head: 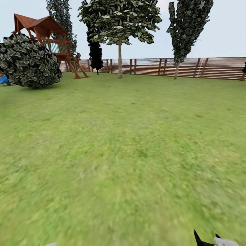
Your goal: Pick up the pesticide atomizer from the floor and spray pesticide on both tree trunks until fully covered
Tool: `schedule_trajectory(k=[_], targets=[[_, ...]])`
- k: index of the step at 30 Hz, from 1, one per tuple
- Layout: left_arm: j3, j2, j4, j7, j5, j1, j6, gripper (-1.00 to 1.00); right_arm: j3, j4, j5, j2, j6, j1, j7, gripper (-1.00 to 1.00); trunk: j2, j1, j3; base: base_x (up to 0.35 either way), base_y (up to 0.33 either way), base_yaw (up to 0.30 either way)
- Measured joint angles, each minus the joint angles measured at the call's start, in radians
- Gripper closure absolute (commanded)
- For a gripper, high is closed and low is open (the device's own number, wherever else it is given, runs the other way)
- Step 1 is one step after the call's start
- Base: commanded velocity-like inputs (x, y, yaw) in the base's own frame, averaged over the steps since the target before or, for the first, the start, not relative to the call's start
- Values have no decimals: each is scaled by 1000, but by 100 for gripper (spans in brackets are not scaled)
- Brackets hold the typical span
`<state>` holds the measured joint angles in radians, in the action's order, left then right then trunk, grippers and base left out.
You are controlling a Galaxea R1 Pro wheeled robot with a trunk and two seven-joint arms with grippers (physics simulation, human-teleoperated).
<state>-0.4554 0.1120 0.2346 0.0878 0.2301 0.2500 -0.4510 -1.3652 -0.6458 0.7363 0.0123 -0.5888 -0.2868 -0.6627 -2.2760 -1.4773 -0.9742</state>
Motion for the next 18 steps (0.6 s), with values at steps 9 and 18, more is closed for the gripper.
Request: schedule_trajectory(k=[9,18], targets=[[0,0,0,0,0,0,0,100,0,0,0,0,0,0,0,-100,0,0,0,337,0,0],[0,0,0,0,-1,0,0,100,0,0,0,0,1,0,0,-100,0,0,0,338,0,0]])
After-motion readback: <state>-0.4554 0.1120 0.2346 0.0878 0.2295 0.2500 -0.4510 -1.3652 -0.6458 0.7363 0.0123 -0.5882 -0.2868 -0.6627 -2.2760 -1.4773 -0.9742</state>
